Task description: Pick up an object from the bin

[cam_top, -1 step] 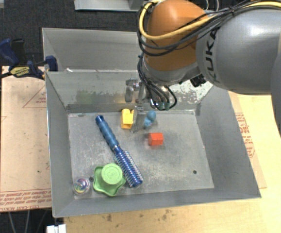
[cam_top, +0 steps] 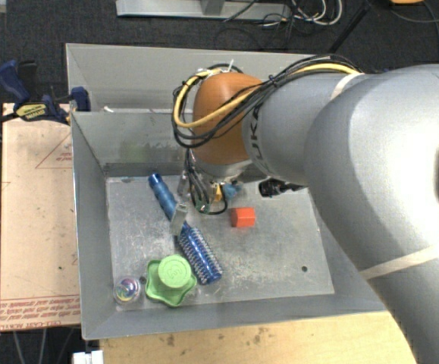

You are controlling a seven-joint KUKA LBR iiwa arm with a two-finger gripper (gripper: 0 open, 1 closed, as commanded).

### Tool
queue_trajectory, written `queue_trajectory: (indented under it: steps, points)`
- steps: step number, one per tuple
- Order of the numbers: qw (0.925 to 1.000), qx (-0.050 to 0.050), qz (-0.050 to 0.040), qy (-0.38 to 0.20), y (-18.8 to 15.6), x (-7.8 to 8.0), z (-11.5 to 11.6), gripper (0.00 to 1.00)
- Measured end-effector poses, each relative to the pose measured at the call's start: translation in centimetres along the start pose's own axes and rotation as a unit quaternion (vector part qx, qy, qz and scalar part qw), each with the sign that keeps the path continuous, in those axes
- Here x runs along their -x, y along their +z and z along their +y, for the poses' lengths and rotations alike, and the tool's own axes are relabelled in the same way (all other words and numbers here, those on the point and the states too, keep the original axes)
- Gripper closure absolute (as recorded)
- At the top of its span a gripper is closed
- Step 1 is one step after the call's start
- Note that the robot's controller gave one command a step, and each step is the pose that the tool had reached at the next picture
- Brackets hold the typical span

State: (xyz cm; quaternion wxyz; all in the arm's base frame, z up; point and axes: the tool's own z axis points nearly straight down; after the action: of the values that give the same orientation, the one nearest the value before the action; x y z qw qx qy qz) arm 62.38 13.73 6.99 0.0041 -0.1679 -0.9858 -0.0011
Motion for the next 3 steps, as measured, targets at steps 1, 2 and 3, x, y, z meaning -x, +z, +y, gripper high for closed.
queue_trajectory:
  steps: [1,2,3]
  points:
    - [0.9996,0.002,-0.0060,0.029,-3.2,-0.6,1.0,0.00]
    - [0.9962,0.001,-0.0055,0.087,-4.8,0.2,1.1,0.00]
    - [0.9876,0.000,-0.0030,0.157,0.1,1.0,0.6,0.00]
